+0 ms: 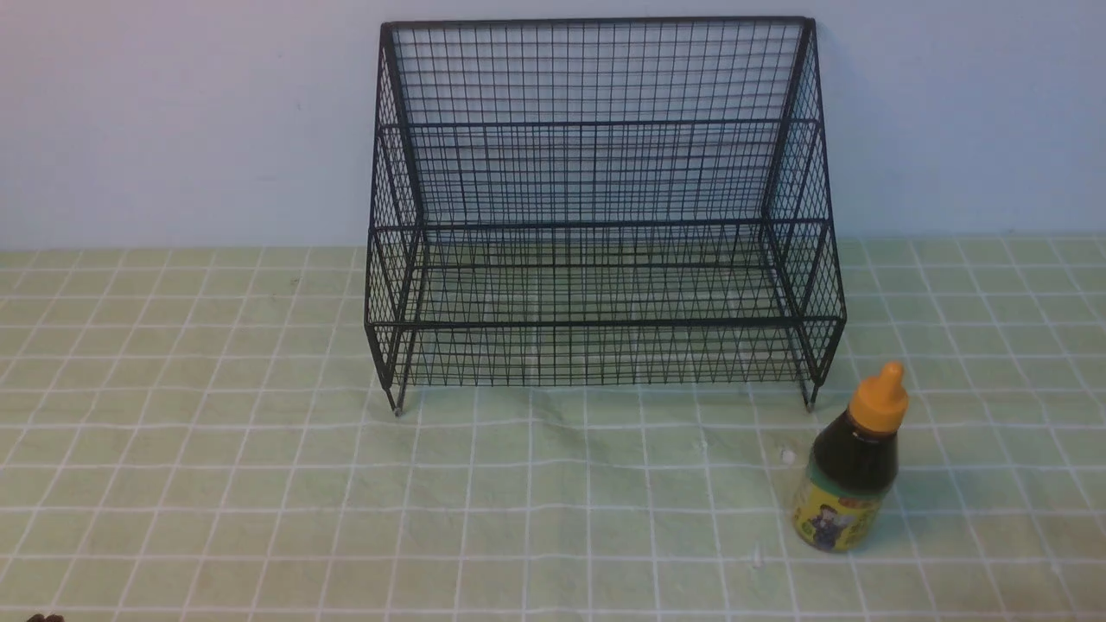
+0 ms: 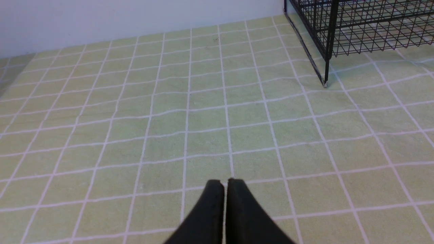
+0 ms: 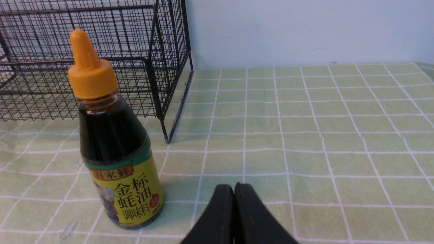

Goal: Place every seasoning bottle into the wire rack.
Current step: Use the right arm to grab the condiment bottle closest to it

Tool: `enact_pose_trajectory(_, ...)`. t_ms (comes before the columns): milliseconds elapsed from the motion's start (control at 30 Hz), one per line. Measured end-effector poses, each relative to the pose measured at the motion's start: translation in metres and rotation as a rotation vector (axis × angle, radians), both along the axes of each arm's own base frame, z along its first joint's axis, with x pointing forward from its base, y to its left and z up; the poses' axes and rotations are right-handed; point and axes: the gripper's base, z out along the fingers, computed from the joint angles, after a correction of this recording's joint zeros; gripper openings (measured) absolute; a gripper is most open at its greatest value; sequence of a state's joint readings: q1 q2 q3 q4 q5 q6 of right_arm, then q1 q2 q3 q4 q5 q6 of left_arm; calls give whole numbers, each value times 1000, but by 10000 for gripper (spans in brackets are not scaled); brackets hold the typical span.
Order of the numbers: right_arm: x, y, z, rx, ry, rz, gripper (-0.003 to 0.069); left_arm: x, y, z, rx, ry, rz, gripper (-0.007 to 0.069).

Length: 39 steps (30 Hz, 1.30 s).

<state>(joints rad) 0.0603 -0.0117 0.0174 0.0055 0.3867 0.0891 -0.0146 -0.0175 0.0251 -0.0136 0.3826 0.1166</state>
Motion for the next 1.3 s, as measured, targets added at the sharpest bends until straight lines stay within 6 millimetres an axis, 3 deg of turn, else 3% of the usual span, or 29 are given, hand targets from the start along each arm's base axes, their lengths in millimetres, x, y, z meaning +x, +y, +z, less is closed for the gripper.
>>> enact_pose_trajectory(633, 1, 1, 3, 29, -53, 2, -14, 0, 0, 0, 0, 0, 0, -7)
enact_pose_trajectory(767, 2, 1, 24, 341, -276, -9, -14, 0, 0, 0, 0, 0, 0, -7)
enact_pose_trajectory(1133, -6, -14, 56, 693, -635, -71, -14, 0, 0, 0, 0, 0, 0, -7)
enact_pose_trajectory(1233, -12, -10, 86, 701, -626, -15, -14, 0, 0, 0, 0, 0, 0, -7)
enact_pose_trajectory(1300, -14, -5, 117, 638, -568, 27, -14, 0, 0, 0, 0, 0, 0, -7)
